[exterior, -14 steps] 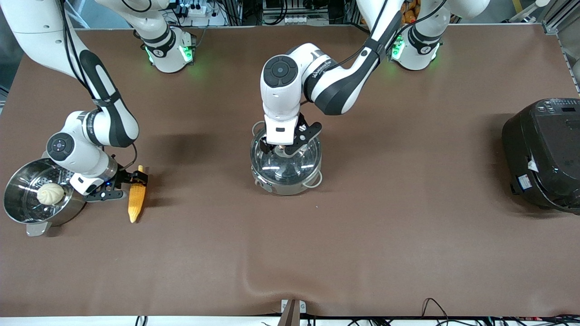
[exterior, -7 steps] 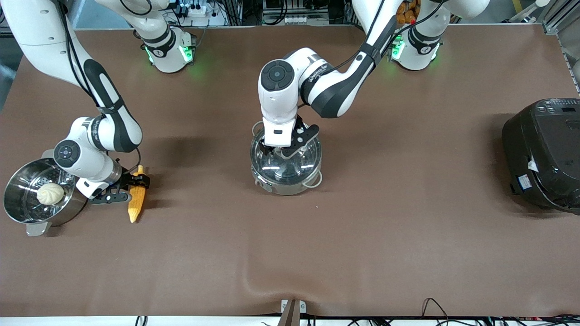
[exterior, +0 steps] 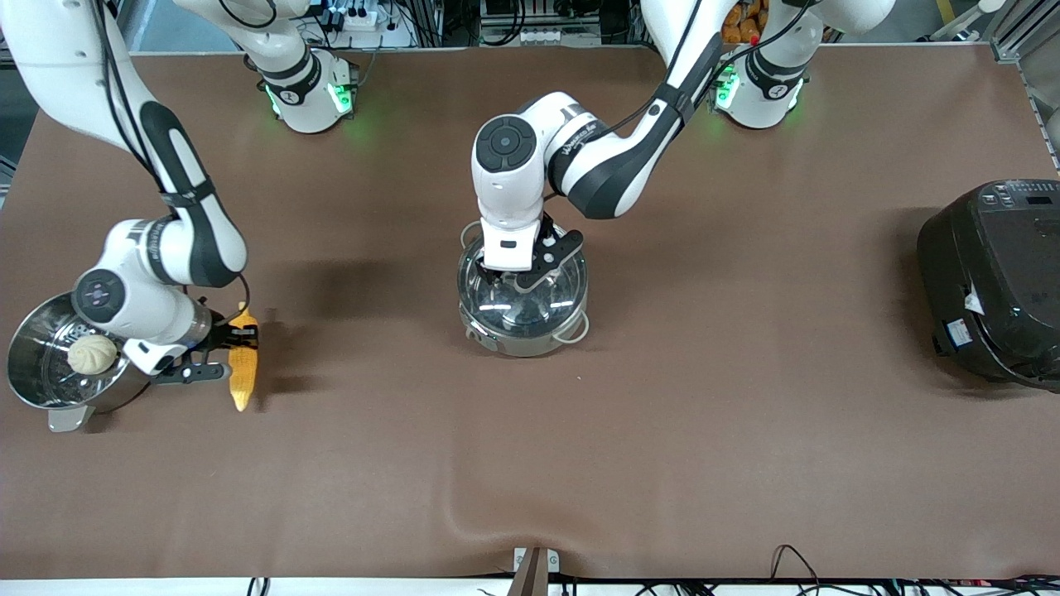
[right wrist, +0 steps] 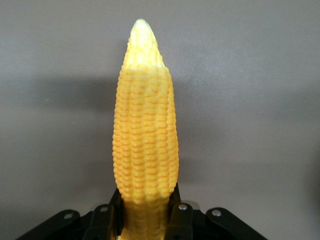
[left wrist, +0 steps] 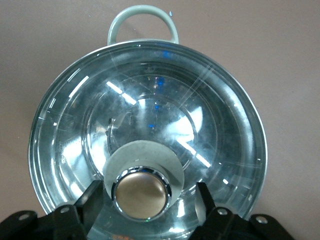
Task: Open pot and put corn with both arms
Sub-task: 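Lift the glass lid off the pot while the right gripper raises the corn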
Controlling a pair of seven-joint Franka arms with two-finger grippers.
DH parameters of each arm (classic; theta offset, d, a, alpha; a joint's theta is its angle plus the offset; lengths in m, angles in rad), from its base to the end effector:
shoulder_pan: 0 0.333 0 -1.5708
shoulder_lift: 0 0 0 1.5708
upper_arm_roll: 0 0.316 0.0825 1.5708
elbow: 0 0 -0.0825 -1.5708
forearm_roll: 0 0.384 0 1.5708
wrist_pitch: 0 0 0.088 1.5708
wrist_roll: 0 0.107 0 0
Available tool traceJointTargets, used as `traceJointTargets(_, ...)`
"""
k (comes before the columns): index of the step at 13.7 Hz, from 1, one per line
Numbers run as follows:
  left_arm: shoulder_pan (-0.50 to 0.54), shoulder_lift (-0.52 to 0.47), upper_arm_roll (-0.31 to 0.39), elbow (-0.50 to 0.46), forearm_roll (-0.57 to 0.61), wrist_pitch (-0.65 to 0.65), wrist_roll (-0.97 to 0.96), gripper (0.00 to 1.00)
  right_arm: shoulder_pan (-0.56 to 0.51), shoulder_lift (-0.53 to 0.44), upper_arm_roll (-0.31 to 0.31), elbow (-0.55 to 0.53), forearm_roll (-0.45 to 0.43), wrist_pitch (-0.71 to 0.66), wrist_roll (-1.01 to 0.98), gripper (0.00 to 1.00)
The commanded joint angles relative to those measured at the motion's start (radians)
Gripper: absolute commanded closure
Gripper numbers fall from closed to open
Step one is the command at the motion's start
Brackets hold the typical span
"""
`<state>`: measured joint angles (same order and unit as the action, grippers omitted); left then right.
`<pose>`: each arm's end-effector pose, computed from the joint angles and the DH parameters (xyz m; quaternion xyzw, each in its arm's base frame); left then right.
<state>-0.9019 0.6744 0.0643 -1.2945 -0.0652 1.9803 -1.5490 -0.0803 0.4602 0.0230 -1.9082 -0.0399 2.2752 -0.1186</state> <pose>0.4819 -0.5576 0.3502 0.9354 0.3535 -0.0069 0.0096 0.6181 -0.0370 0.2476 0.9979 0.0433 -0.0471 0.0053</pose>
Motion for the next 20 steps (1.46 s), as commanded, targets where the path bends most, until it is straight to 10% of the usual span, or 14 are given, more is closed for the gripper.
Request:
traceJointTargets(1,-0.012,0.011,0.009,0.006,0.028,0.008,-0.006,0.21,0.025,-0.07,0.008,0.06,-0.011,-0.135,0.022,0.81)
traceJointTargets(6,-0.011,0.011,0.009,0.008,0.021,0.006,-0.006,0.56,0.06,-0.11,0.064,0.063,0.0,-0.158,0.045,0.77)
traceJointTargets(9,-0.011,0.008,0.009,0.008,0.022,0.006,-0.016,1.0,0.076,-0.136,0.089,0.063,0.002,-0.186,0.08,0.77)
traceJointTargets(20,0.167,-0.191,0.011,-0.012,0.041,-0.17,0.283,1.0,0.224,-0.192,0.09,0.075,0.067,-0.255,0.2,0.77)
